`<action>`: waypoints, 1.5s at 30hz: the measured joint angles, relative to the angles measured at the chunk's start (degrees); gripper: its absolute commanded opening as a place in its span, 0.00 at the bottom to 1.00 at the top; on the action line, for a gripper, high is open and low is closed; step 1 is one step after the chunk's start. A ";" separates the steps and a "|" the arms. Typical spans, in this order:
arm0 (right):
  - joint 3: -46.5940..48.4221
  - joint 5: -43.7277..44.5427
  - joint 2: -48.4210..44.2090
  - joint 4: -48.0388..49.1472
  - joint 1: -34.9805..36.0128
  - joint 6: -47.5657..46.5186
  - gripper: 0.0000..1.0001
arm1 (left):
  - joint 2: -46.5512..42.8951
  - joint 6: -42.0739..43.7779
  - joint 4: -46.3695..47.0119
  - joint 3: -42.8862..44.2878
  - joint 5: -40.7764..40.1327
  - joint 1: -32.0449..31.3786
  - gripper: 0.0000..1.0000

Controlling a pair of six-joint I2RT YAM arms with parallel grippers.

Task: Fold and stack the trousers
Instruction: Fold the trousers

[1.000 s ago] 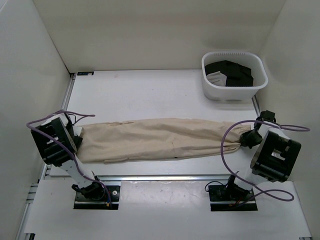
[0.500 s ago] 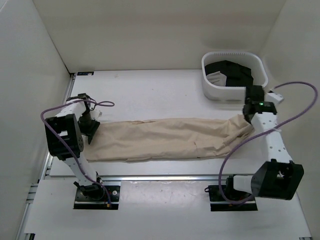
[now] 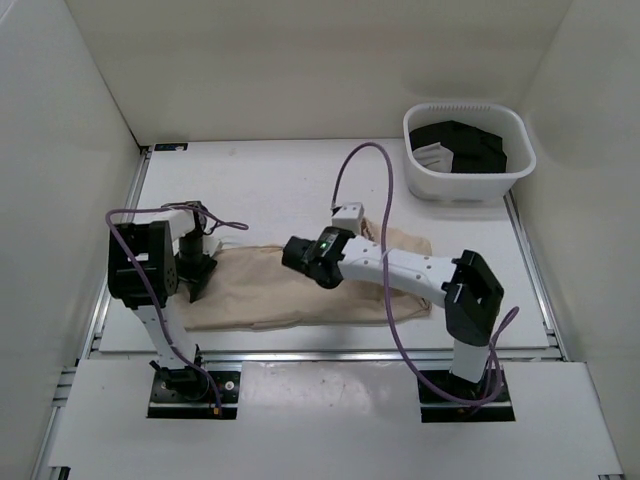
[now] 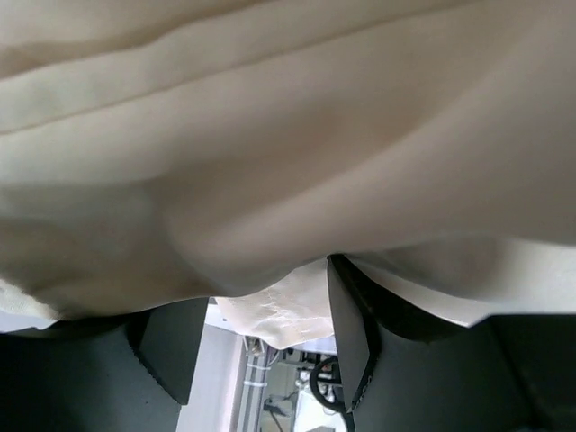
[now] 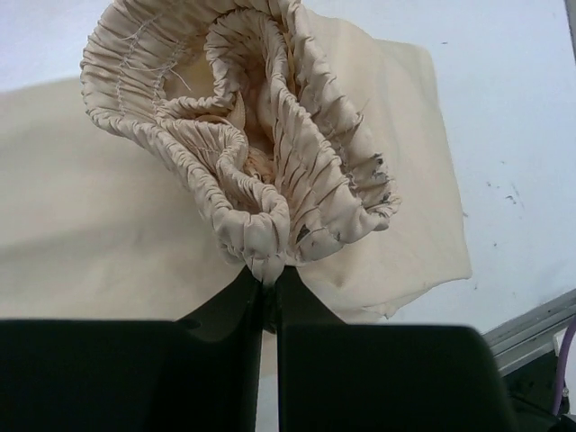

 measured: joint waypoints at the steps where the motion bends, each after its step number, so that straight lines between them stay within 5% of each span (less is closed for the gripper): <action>1: 0.96 0.04 0.94 -0.57 2.12 1.29 0.00 | 0.17 -0.02 -0.11 0.00 -0.09 -0.26 0.65; 15: 4.68 2.34 3.13 -4.92 16.04 11.98 0.00 | 4.28 -0.83 -3.30 2.54 -4.48 -3.63 0.64; 22: 10.99 1.53 16.87 -3.15 15.89 11.50 0.02 | 5.25 -0.81 -4.31 3.65 -4.48 -3.76 0.64; 26: 10.25 -2.27 20.26 4.42 16.00 6.29 0.44 | 6.03 -0.59 -5.07 5.07 -3.91 -3.65 0.64; 27: 10.23 -3.19 20.31 6.69 16.00 4.17 0.72 | 6.23 -0.57 -4.98 5.81 -3.63 -3.65 0.65; 29: 11.23 -4.37 20.31 9.68 16.28 1.09 0.95 | 6.43 -0.59 -4.33 7.72 -2.82 -3.65 0.65; 33: 15.85 -4.81 19.61 11.93 18.05 -4.28 0.99 | 6.40 -0.72 -1.84 10.69 -1.42 -3.65 0.66; 36: 16.83 -5.66 15.30 12.76 20.52 -7.93 0.99 | 6.34 -0.98 -0.61 12.11 -0.46 -3.65 0.66; 39: 17.09 -6.82 7.19 13.73 22.99 -9.86 0.87 | 5.99 -1.14 -0.70 13.99 0.13 -3.65 0.67; 43: 10.08 -5.64 -11.72 13.90 24.46 -3.85 0.26 | 3.30 -1.51 -2.23 17.81 0.61 -3.65 0.69; 45: 1.62 -4.31 -22.53 12.22 22.08 1.36 0.10 | 0.87 -1.60 -3.26 19.52 0.61 -3.65 0.69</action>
